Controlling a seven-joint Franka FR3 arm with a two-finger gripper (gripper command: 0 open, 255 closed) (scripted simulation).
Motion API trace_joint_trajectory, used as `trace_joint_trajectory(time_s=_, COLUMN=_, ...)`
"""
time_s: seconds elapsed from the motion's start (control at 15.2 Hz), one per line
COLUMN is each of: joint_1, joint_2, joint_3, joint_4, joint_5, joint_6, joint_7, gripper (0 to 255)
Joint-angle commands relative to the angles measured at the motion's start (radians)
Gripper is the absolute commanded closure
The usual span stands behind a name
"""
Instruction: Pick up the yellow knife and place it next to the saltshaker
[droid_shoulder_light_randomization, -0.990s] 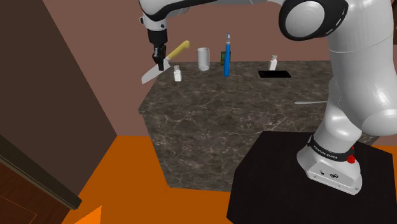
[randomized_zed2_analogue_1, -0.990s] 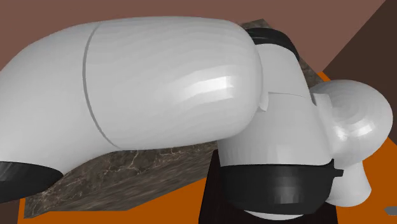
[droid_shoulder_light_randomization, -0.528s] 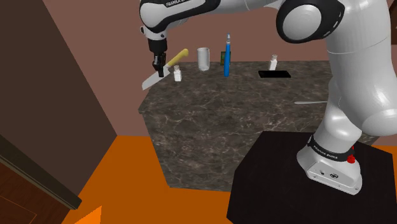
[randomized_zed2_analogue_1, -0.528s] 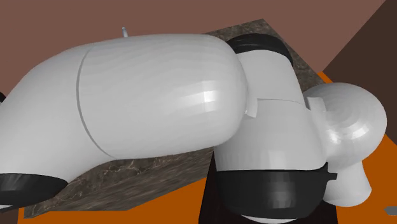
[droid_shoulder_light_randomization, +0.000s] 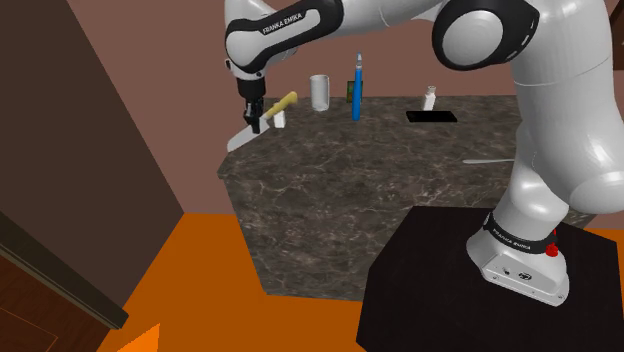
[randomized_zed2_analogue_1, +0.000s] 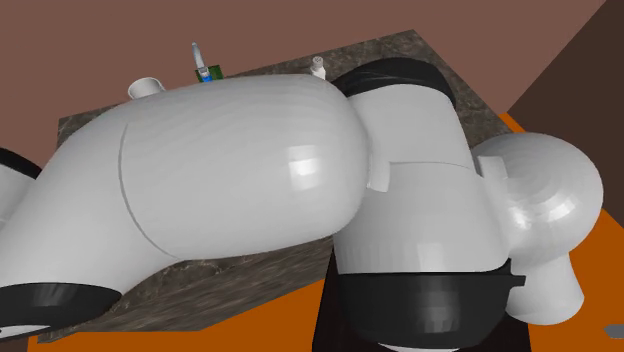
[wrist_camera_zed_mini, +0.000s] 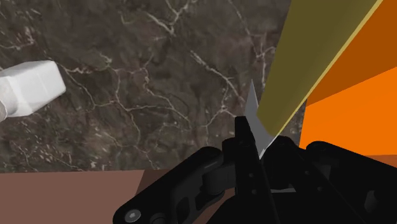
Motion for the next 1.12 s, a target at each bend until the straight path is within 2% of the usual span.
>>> trace_joint_trajectory(time_s=0.0, joint_1=0.002, joint_2=0.005, joint_3=0.002, joint_4=-0.019, joint_5=0.002, joint_6=0.024, joint_7=-0.001, gripper=255)
trace_joint_trajectory(time_s=0.79, joint_1=0.0, joint_2=0.057, joint_3=0.014, joint_4=-0.101, joint_5=0.022, joint_6=0.157, joint_7=-0.016, gripper=255)
trace_joint_trajectory(time_s=1.06, joint_1=0.0, joint_2=0.057, joint_3=0.014, joint_4=-0.101, joint_5=0.022, joint_6=0.157, joint_7=-0.016, gripper=255)
